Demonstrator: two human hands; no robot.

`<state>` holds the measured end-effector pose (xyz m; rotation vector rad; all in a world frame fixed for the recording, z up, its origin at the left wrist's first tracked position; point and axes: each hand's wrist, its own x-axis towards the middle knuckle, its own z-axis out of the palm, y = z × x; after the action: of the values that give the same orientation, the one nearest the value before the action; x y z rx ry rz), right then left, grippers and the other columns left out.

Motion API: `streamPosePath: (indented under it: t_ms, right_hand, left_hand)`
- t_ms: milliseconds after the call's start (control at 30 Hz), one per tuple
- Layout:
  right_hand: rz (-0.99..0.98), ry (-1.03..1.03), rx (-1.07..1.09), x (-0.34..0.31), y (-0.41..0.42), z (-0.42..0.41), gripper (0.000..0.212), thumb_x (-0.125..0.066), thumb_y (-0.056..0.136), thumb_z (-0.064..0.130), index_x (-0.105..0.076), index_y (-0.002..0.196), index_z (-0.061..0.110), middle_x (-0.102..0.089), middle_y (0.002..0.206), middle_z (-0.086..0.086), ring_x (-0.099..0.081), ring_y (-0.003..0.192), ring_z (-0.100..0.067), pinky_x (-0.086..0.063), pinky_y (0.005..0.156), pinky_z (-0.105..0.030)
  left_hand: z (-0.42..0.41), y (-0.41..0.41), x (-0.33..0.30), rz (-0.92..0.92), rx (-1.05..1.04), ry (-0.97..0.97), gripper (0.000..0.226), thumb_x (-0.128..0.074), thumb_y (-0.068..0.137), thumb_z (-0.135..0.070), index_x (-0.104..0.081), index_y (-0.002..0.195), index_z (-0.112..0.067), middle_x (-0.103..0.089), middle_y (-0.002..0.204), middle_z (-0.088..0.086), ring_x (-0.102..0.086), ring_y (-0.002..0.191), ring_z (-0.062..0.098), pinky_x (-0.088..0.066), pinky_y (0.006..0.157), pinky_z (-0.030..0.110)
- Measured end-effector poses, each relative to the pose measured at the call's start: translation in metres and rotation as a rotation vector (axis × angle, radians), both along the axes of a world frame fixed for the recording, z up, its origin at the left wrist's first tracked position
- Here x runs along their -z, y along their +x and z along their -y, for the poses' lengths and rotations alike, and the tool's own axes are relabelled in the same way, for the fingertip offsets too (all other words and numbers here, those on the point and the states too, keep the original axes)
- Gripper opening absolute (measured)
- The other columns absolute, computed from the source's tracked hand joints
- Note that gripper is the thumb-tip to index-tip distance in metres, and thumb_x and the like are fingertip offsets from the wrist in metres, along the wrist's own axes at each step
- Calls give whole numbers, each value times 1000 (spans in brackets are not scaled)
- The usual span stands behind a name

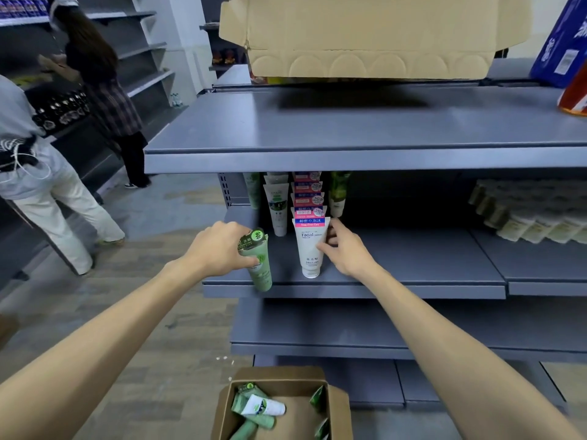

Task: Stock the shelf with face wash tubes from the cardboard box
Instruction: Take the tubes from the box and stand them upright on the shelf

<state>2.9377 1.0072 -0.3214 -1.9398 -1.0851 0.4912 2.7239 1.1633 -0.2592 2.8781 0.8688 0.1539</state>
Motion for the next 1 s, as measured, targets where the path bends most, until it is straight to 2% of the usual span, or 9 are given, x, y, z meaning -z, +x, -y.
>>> streamPosePath:
  t_ms: [100, 200, 267, 400, 500, 633, 800, 933, 1000]
  right_hand:
    - [-96, -14, 68, 3, -2, 2, 46, -67, 90, 16, -45, 130, 15, -58, 105, 7, -60, 93, -8, -43, 71, -12]
    - [-214, 32, 191, 10, -12, 5, 65, -74, 85, 20, -38, 139, 14, -60, 117, 0, -62, 106, -13, -49, 84, -21]
    - [-213, 55, 271, 15, -24, 9, 70, -75, 84, 22, -36, 141, 15, -58, 121, -1, -61, 109, -14, -50, 88, -26]
    - [-79, -63, 354, 25, -52, 18, 56, -74, 82, 31, -44, 128, 20, -60, 116, 4, -62, 101, -16, -55, 87, -39]
    - [-64, -169, 149, 26, -77, 24, 42, -72, 83, 28, -53, 120, 22, -63, 111, 6, -63, 98, -14, -54, 88, -35]
    - [3, -149, -66, 20, -110, 23, 49, -75, 81, 30, -53, 125, 23, -60, 122, 7, -58, 111, -10, -51, 95, -32]
    - [-10, -73, -2, 31, -132, 29, 33, -76, 74, 30, -60, 103, 27, -70, 97, 8, -66, 90, -9, -57, 84, -37]
    - [6, -57, 27, 42, -149, 38, 36, -77, 78, 19, -64, 112, 21, -72, 96, 2, -68, 88, -10, -57, 85, -31]
    - [1, -51, 51, 44, -158, 38, 36, -77, 78, 16, -65, 112, 18, -72, 95, 0, -68, 88, -8, -57, 85, -28]
  left_hand:
    - [2, 0, 3, 1, 10, -9, 35, -72, 72, -49, -47, 65, -26, -55, 61, -8, -56, 68, 24, -40, 56, 31]
    - [4, -2, 5, 3, 19, -6, 38, -72, 71, -50, -44, 62, -27, -53, 60, -8, -55, 69, 24, -40, 57, 31]
    - [6, -3, 6, 8, 22, -4, 40, -72, 72, -50, -42, 61, -27, -52, 61, -8, -54, 71, 25, -39, 57, 32]
    - [7, -8, 6, 9, 48, -7, 37, -71, 72, -48, -44, 62, -26, -54, 62, -7, -54, 71, 25, -37, 56, 31]
    - [10, -11, 6, 8, 91, -5, 34, -71, 72, -46, -48, 67, -21, -56, 63, -5, -54, 69, 25, -37, 54, 31]
    - [20, -13, 3, -6, 182, -51, 33, -72, 71, -43, -47, 63, -23, -53, 56, -5, -51, 60, 17, -35, 52, 30]
    - [33, -24, 16, 28, 265, -83, 30, -72, 69, -44, -54, 70, -19, -56, 58, -4, -53, 62, 21, -43, 55, 32]
    - [36, -44, 33, 158, 303, -257, 35, -79, 66, -50, -55, 67, -23, -56, 58, -4, -50, 58, 15, -43, 59, 32]
    - [34, -55, 45, 245, 260, -367, 35, -82, 65, -49, -63, 74, -22, -63, 64, -3, -59, 64, 16, -46, 64, 30]
